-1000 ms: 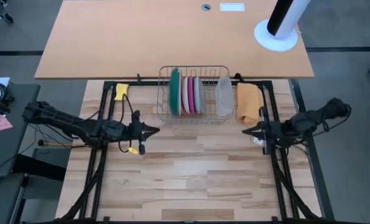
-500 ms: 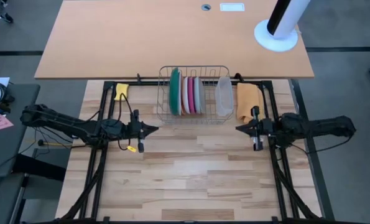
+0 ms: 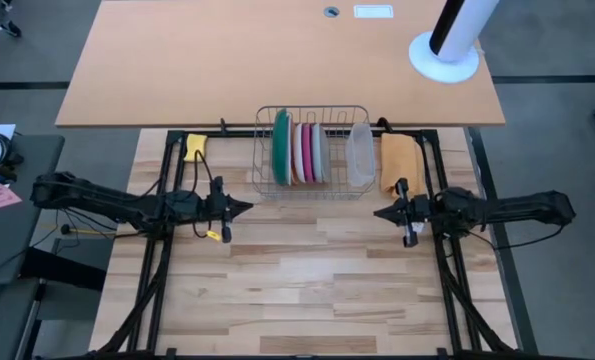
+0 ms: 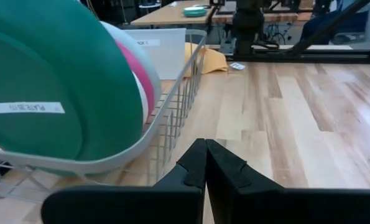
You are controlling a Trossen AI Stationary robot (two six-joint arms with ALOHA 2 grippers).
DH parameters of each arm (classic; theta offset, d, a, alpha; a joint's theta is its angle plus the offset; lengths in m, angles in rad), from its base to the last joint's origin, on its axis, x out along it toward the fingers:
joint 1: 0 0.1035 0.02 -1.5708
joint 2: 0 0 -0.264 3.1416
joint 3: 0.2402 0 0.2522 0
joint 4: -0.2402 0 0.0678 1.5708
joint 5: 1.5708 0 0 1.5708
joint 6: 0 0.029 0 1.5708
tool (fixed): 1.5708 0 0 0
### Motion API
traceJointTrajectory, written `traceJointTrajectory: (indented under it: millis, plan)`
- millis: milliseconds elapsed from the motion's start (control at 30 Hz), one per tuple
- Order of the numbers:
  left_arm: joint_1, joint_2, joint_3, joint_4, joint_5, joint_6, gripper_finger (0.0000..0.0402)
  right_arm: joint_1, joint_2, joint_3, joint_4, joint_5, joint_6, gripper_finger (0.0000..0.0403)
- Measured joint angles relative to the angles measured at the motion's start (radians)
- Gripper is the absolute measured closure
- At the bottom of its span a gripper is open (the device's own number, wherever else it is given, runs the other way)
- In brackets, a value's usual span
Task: Sort dishes
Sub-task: Return to Home Position
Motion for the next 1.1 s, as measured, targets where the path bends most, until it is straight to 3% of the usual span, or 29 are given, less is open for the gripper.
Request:
traceJointTrajectory:
  millis: [333, 700, 1100]
  plan:
    - [0.019, -0.060, -0.097, 0.074, 0.004, -0.016, 0.0401, -0.011, 0.001, -0.030, -0.027, 0.002, -0.001, 0.0403]
    - [0.019, -0.275, -0.229, 0.076, 0.028, -0.052, 0.0401, -0.034, 0.001, -0.031, -0.075, 0.000, -0.006, 0.0403]
    - [0.019, -0.424, -0.233, -0.035, 0.079, -0.053, 0.0401, -0.034, 0.000, -0.033, -0.092, -0.002, -0.017, 0.0403]
